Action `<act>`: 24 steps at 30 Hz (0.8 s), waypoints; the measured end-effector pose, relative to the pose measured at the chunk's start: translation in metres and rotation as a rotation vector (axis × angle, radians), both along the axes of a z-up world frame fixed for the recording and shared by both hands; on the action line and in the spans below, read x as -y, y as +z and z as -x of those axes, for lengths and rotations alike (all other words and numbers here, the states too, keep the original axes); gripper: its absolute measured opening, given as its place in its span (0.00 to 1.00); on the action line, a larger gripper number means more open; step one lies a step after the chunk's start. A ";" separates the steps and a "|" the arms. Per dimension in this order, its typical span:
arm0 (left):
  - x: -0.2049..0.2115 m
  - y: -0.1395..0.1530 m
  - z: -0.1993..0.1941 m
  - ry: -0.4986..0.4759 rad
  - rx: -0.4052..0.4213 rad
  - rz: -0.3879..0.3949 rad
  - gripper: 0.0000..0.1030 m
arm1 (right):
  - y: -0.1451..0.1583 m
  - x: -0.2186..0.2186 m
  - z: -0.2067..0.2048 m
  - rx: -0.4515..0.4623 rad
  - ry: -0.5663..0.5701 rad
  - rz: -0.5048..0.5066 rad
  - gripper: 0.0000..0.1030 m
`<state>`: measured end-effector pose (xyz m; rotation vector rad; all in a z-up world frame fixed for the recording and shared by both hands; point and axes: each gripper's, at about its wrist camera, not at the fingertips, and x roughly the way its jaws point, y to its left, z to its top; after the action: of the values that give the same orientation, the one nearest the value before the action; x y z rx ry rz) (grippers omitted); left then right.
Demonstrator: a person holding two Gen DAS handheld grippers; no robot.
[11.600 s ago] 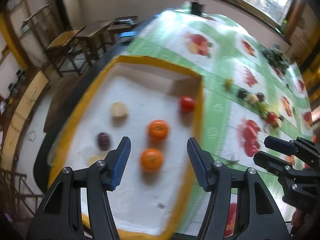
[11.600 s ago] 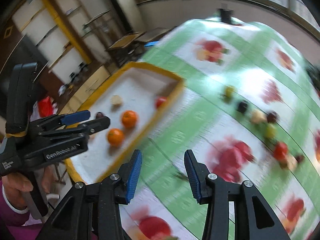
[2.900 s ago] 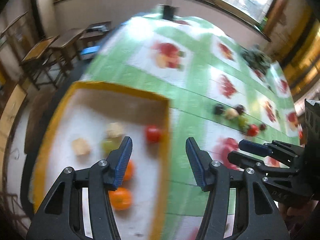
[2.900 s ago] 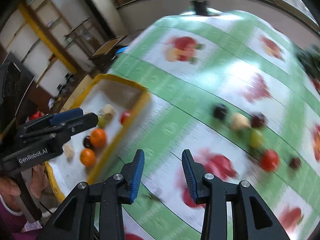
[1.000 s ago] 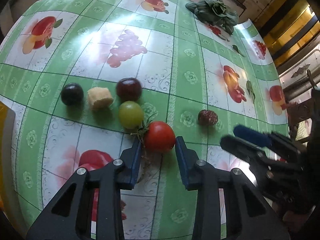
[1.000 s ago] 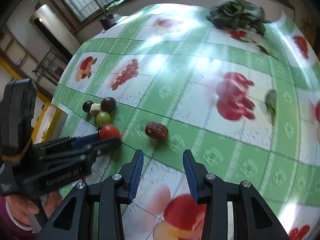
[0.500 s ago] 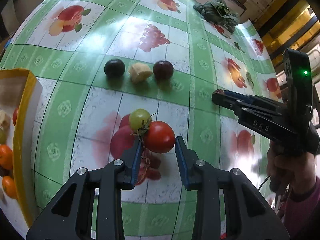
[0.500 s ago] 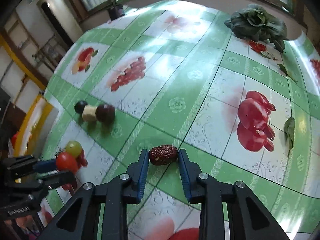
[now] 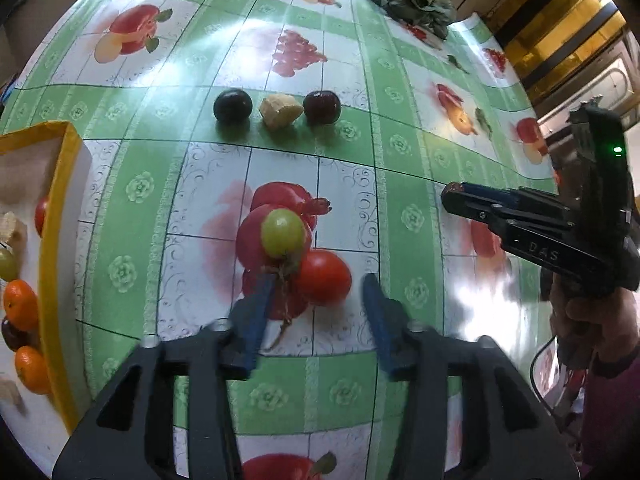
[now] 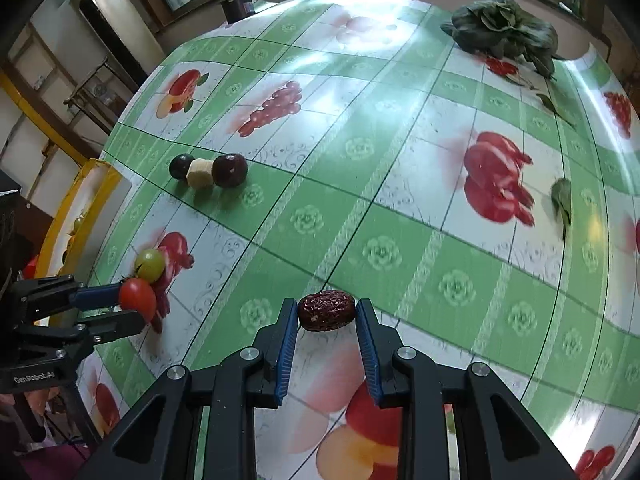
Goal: Organize fruits
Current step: 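Grasp another green grape with the left gripper while the right gripper grasps the red date, then carry the green grape and red date over the white tray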
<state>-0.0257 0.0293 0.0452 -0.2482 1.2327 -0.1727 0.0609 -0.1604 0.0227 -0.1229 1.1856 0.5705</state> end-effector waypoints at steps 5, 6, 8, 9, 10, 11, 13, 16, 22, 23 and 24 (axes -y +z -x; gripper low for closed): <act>-0.011 0.009 0.005 -0.006 0.016 -0.027 0.66 | -0.001 0.004 0.006 -0.012 -0.004 -0.001 0.28; -0.012 0.009 0.004 -0.004 0.020 -0.035 0.66 | 0.000 0.004 0.006 -0.013 -0.006 -0.008 0.28; -0.017 0.009 -0.002 0.006 0.023 -0.043 0.66 | 0.001 0.002 0.005 -0.012 -0.006 -0.018 0.28; -0.018 0.009 -0.006 0.012 0.023 -0.042 0.66 | 0.002 0.001 0.005 -0.010 -0.004 -0.019 0.28; -0.019 0.008 -0.010 0.017 0.025 -0.034 0.66 | 0.002 0.000 0.005 -0.008 -0.001 -0.018 0.28; -0.018 0.008 -0.015 0.021 0.027 -0.021 0.66 | 0.002 -0.002 0.005 -0.009 0.001 -0.018 0.28; -0.016 0.004 -0.025 0.025 0.017 -0.014 0.66 | 0.002 -0.004 0.004 -0.012 0.004 -0.016 0.28; -0.010 -0.003 -0.035 0.021 -0.004 -0.029 0.60 | 0.001 -0.007 0.004 -0.016 0.010 -0.015 0.28; -0.008 -0.019 -0.038 0.016 -0.046 -0.078 0.24 | 0.004 -0.007 0.004 -0.011 0.010 -0.022 0.28; -0.011 -0.019 -0.037 0.028 -0.046 -0.086 0.24 | 0.005 -0.006 0.004 -0.009 0.007 -0.024 0.28; -0.015 -0.018 -0.036 0.043 -0.043 -0.088 0.24 | 0.006 -0.005 0.003 -0.009 0.006 -0.026 0.28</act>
<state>0.0106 0.0440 0.0275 -0.2026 1.2729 -0.0762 0.0577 -0.1549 0.0282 -0.1020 1.1864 0.5917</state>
